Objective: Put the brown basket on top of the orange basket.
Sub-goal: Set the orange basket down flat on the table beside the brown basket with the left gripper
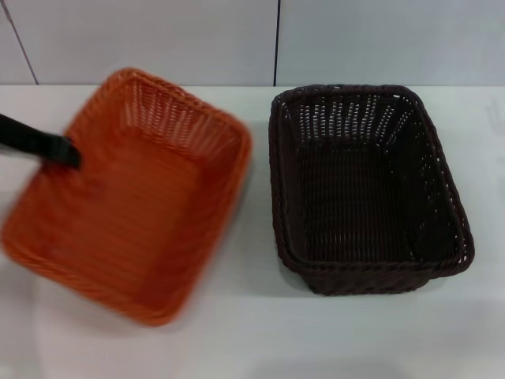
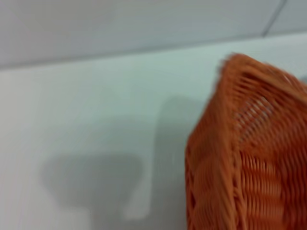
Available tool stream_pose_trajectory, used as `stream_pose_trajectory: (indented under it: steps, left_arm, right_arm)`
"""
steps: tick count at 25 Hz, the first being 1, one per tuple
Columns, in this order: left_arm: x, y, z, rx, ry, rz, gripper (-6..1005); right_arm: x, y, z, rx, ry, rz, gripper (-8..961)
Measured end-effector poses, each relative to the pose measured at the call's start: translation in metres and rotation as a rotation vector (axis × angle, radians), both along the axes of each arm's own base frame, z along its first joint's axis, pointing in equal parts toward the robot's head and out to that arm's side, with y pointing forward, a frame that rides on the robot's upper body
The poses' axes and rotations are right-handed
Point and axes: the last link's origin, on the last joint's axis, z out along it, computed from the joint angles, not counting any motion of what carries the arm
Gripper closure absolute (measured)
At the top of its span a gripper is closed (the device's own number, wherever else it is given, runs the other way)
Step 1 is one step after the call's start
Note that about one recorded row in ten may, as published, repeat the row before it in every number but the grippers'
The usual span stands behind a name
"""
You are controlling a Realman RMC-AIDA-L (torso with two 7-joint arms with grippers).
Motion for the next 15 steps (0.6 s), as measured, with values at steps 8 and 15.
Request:
stream_pose_trajectory:
  steps: [8,15]
  left_arm:
    - [0.003,0.002,0.054,0.002,0.069,-0.087,821]
    - [0.025,0.006,0.061,-0.112,0.158,-0.235,823]
  right_arm:
    - [0.002,-0.002,-0.002,-0.004,0.002,-0.004,257]
    - [0.002,-0.003,-0.003,-0.007,0.003,-0.004,257]
